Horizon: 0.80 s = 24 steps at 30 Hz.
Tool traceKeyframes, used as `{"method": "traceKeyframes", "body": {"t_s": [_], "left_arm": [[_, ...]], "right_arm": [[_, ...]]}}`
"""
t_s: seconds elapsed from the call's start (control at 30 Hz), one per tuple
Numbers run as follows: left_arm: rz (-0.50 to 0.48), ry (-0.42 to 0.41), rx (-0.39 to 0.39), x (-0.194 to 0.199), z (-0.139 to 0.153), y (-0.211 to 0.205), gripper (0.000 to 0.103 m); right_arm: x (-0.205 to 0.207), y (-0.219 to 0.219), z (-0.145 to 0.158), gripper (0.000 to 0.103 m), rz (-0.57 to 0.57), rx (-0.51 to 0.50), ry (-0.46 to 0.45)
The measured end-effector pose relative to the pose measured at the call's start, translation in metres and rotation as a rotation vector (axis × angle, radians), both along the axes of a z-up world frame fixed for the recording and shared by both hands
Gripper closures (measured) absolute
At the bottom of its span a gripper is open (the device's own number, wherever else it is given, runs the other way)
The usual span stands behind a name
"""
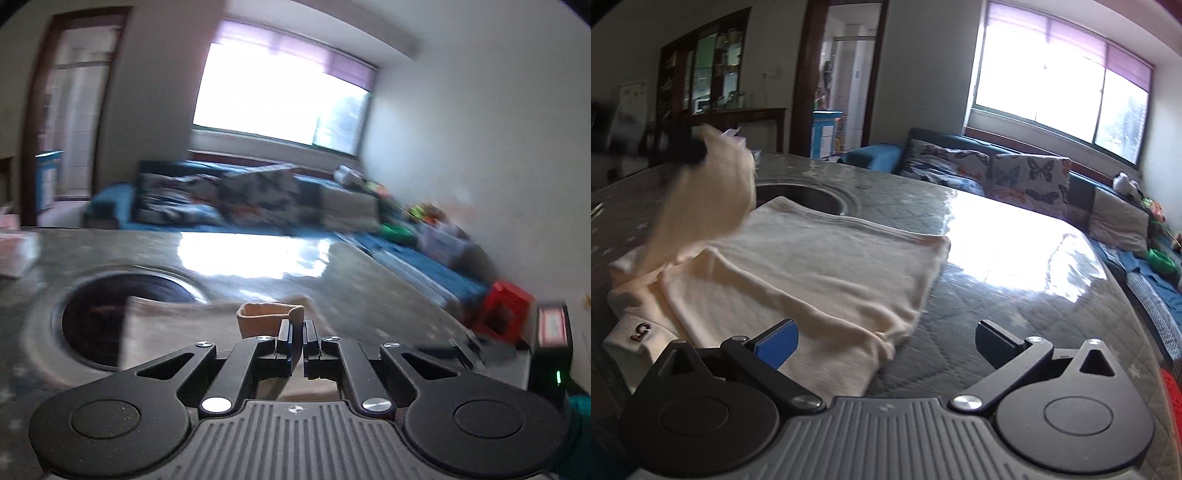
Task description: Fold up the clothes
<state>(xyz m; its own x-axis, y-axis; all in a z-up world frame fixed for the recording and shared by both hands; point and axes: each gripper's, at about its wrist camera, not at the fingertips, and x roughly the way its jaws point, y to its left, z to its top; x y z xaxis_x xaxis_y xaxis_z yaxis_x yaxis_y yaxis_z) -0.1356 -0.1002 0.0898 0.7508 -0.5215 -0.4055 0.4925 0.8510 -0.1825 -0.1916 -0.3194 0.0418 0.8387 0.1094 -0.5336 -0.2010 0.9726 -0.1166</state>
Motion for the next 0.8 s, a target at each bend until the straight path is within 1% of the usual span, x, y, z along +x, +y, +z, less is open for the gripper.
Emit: {"method": "traceKeyframes", "body": {"t_s": [0.07, 0.1, 0.13, 0.17, 0.2, 0.23, 0.3, 0.5, 0.67, 0.8], "left_arm": [[-0.053, 0.040, 0.024, 0.001, -0.012, -0.011, 0.096], [-0.073, 0.062, 0.036, 0.000, -0.019, -0.015, 0.093], [-0.074, 0.075, 0.046, -0.001, -0.023, -0.015, 0.088], [-0.065, 0.080, 0.052, 0.000, -0.024, -0.009, 0.086], [-0.056, 0.085, 0.057, 0.001, -0.026, -0.004, 0.080], [-0.046, 0.090, 0.063, 0.002, -0.027, 0.002, 0.070], [-0.027, 0.100, 0.074, 0.004, -0.031, 0.013, 0.060], [0.029, 0.130, 0.107, 0.011, -0.040, 0.046, 0.060], [0.104, 0.179, 0.117, 0.017, -0.053, 0.081, 0.060], [0.147, 0.223, 0.130, 0.017, -0.066, 0.098, 0.061]], "right_arm": [[-0.001, -0.007, 0.001, 0.000, -0.023, 0.013, 0.005], [-0.001, -0.011, 0.002, 0.000, -0.033, 0.020, 0.006], [-0.001, -0.015, 0.002, 0.000, -0.043, 0.026, 0.007], [-0.001, -0.017, 0.003, 0.000, -0.051, 0.030, 0.007], [-0.001, -0.019, 0.004, 0.000, -0.056, 0.032, 0.006], [-0.001, -0.020, 0.004, 0.000, -0.061, 0.033, 0.005], [0.000, -0.022, 0.006, 0.000, -0.065, 0.033, 0.004], [0.007, -0.008, 0.014, 0.000, -0.015, 0.025, -0.016], [0.018, 0.015, 0.011, 0.000, 0.050, 0.004, 0.001], [0.025, 0.030, 0.003, 0.000, 0.091, -0.003, 0.026]]}}
